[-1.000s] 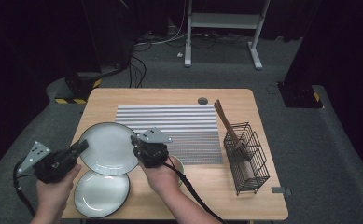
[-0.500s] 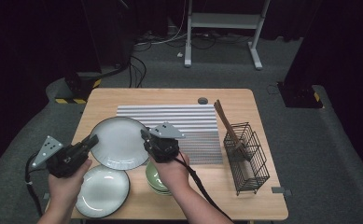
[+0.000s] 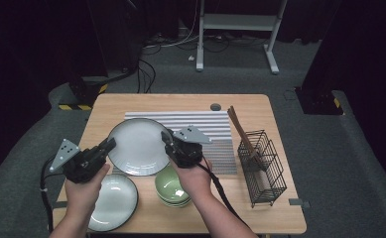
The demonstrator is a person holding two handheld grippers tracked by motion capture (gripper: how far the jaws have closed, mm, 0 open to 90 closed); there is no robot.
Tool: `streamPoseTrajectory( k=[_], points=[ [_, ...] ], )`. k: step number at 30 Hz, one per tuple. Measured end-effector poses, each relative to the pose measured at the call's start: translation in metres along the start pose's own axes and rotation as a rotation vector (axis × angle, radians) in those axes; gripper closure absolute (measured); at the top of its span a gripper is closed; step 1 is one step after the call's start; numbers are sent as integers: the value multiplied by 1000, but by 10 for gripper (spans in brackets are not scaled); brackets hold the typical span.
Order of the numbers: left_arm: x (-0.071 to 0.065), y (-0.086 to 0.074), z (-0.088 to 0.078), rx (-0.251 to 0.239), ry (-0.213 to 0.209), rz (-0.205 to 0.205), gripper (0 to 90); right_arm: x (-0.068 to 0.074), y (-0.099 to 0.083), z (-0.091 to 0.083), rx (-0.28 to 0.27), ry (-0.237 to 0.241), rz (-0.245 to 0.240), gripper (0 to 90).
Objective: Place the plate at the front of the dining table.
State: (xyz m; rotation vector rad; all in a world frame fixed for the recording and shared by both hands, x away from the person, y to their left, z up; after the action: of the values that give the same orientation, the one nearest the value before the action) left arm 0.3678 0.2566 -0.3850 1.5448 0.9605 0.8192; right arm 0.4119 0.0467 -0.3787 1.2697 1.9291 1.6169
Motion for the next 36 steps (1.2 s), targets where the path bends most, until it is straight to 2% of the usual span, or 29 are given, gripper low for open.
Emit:
streamPoseTrajectory(
  k=[5,13,24,36],
  points=[
    [-9,6,7,-19,-1,-3,835,-10,6,-4,-14,-10,12,757],
    [-17,10,23,-30,-5,17,834,-24,13,-9,-43,-36,8,753],
    [-19,11,47,-23,-9,23,828,-42,15,-7,-56,-73,17,755],
    [-17,12,65,-14,-28,35,820,-53,16,-5,-83,-97,23,770]
  ],
)
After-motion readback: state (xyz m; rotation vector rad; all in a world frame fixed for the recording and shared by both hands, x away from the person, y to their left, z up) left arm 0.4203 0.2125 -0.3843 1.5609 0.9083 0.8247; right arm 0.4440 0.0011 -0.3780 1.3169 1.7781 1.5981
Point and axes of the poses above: each handheld gripper's, and its own axes: z roughly forward along the jaws, y roughly out of its top, x roughly to its left, the point moved 7 cm from there along z, roughly forward along the jaws, and after that the axes turned 11 degrees about z, right-handed, at the moved point
